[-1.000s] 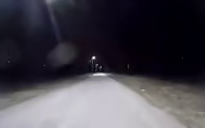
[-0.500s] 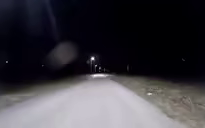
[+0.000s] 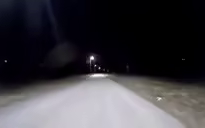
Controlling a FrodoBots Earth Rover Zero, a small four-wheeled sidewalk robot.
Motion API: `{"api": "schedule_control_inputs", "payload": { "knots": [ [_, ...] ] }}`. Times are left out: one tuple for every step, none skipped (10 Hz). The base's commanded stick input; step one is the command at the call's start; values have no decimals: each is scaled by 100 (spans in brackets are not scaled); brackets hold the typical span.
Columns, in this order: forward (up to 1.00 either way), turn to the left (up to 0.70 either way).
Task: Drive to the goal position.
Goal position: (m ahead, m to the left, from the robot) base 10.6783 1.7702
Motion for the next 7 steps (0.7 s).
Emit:
{"api": "schedule_control_inputs", "payload": {
  "knots": [
    [100,5],
    [100,26],
    [100,27],
    [100,15],
    [100,2],
    [100,0],
    [100,0]
  ]
}}
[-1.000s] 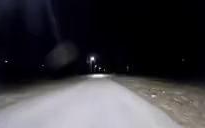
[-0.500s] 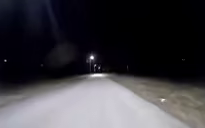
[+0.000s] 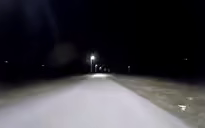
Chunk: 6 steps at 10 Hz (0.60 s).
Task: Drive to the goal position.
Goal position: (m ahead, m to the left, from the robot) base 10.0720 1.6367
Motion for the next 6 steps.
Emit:
{"api": "schedule_control_inputs", "payload": {
  "knots": [
    [100,0],
    [100,0],
    [100,0],
    [100,0],
    [100,0],
    [100,0]
  ]
}}
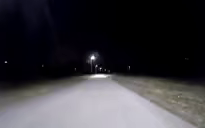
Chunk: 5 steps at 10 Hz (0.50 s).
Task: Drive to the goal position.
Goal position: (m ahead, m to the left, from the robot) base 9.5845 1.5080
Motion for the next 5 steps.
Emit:
{"api": "schedule_control_inputs", "payload": {
  "knots": [
    [100,0],
    [100,0],
    [100,0],
    [100,0],
    [100,0]
  ]
}}
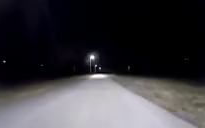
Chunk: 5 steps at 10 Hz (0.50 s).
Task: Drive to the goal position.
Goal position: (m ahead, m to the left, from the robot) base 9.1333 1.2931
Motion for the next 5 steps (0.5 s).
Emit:
{"api": "schedule_control_inputs", "payload": {
  "knots": [
    [100,0],
    [100,0],
    [100,0],
    [100,0],
    [100,0]
  ]
}}
